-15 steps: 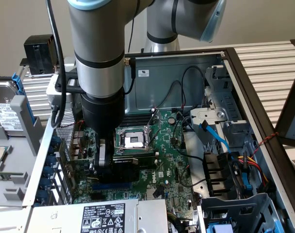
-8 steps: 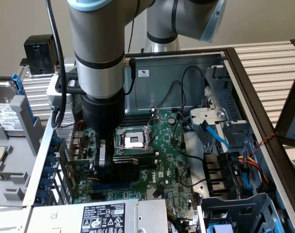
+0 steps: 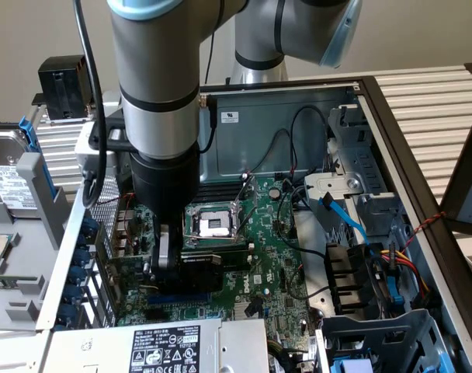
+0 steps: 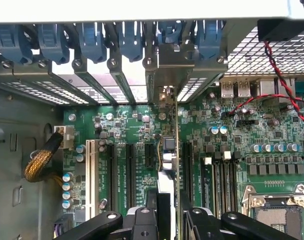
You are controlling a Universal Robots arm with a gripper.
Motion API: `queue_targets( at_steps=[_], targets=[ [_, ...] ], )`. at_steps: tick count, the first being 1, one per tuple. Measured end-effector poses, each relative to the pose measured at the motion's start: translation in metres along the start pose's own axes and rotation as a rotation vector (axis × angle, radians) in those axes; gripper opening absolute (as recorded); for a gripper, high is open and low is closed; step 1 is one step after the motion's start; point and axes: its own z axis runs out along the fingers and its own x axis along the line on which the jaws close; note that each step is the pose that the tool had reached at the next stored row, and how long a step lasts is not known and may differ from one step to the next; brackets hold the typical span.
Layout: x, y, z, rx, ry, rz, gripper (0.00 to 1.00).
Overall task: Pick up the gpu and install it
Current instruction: 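Insert the gpu into the slot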
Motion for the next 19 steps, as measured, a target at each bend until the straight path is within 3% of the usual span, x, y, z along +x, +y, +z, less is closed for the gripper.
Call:
queue_targets(
  at_steps=[19],
  targets=[
    [0.0, 0.0006, 0.0008, 0.0, 0.0, -0.001, 0.27]
  ],
)
